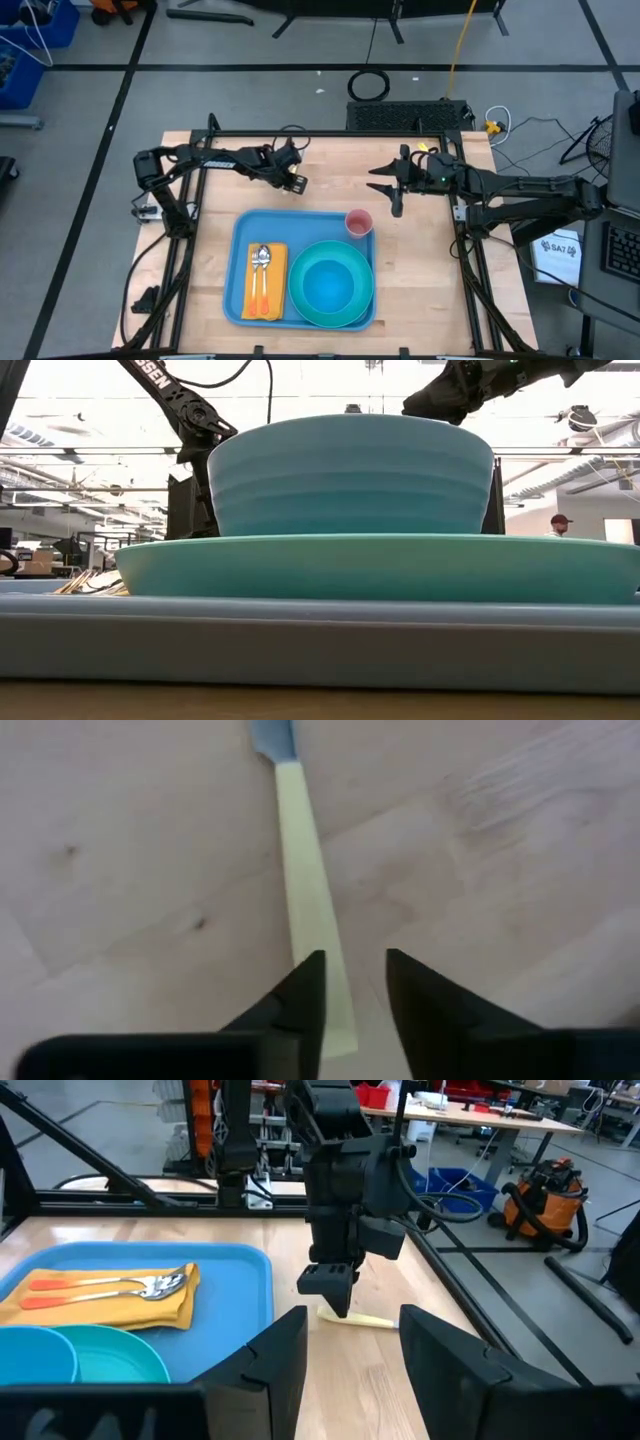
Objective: Set up tray
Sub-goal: Put the yellow knife on the yellow napkin to the right of the orange spoon
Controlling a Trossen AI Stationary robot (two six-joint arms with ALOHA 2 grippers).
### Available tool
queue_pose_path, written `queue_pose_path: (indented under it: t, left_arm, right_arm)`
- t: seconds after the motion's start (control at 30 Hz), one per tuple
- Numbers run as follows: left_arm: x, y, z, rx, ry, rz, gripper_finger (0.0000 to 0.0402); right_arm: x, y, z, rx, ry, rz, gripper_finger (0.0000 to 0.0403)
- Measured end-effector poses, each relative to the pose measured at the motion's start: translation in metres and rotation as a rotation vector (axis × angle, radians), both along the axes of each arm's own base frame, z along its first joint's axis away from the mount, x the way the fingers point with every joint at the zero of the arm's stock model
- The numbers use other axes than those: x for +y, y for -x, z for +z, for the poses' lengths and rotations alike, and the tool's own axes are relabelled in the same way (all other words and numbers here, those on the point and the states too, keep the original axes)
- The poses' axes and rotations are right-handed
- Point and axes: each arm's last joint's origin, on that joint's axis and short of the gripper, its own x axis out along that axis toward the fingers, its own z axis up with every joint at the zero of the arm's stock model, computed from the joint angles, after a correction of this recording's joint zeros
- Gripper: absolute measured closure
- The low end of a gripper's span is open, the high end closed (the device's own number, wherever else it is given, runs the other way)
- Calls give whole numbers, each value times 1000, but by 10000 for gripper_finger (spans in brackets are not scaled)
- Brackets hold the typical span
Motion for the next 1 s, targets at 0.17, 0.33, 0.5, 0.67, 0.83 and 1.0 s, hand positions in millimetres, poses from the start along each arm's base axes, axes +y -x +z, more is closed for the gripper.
queue_pose_path:
  t: [0.17,0.33,0.5,0.67,0.83,1.0]
  left_arm:
    - [3,3,-1,21,-3,10,237]
    - [9,9,-2,58,-7,47,212]
    - [10,9,-2,48,-4,69,211]
    - [7,6,-5,46,-2,62,211]
    - [4,-1,-25,90,43,43,211]
    - [5,-1,-35,135,39,64,211]
  right_arm:
    - [0,0,0,-1,-5,-1,250]
    - [0,0,0,-4,-21,-4,250]
    - [0,0,0,-5,-24,-5,250]
    - [0,0,1,-20,-23,-5,250]
    - [0,0,2,-29,-25,-6,250]
    - [0,0,2,-31,-40,-9,250]
